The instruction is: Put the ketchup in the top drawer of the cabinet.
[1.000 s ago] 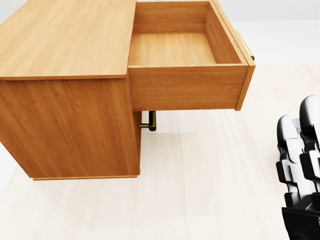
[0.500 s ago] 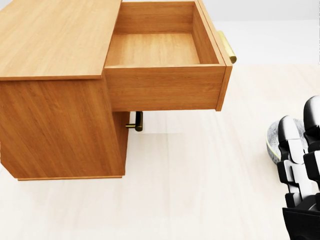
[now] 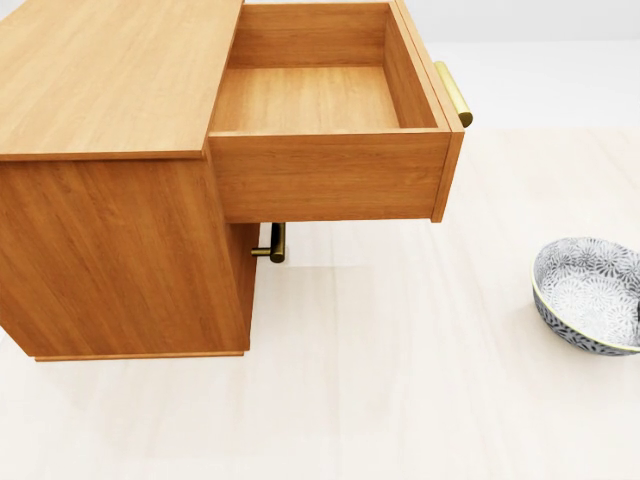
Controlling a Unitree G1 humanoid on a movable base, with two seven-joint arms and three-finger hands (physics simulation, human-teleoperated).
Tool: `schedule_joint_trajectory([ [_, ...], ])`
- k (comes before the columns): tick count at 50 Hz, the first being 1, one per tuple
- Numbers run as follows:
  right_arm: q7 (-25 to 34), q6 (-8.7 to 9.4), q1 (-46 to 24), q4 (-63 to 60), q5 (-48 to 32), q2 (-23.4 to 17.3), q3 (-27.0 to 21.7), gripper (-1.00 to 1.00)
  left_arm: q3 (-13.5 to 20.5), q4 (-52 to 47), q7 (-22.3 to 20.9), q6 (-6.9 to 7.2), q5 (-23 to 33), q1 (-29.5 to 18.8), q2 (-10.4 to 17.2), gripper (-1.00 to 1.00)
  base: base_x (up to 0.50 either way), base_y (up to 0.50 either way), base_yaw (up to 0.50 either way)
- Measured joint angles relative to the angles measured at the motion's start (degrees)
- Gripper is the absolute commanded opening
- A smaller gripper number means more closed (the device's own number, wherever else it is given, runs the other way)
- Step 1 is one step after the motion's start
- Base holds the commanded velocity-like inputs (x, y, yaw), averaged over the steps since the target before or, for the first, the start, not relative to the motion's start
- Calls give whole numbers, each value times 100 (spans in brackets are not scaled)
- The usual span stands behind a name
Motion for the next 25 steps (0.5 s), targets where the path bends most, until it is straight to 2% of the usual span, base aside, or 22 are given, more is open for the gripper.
schedule_joint_trajectory([
  [5,844,0,-226,45,1344,-1032,-1720,100,4,0,-33,0,42,-20,-36,100,0,0,0],
  [8,1458,0,-470,51,1590,-1580,-2752,100,6,0,-49,0,63,-35,-54,100,0,0,0],
  [11,2166,0,-746,55,1449,-2072,-3784,100,7,0,-61,0,80,-45,-68,100,0,0,0],
  [14,2778,0,-1049,47,992,-2495,-4792,100,8,0,-71,0,94,-53,-80,100,0,0,0],
  [18,2778,0,-1457,72,-12,-2884,-5917,100,10,0,-83,0,109,-61,-94,100,0,0,0],
  [21,2778,0,-1778,134,-966,-3044,-6324,100,9,0,-93,0,124,-66,-107,100,0,0,0],
  [25,2778,0,-2230,281,-2232,-3160,-6481,100,-2,2,-110,0,154,-68,-126,100,0,0,0],
])
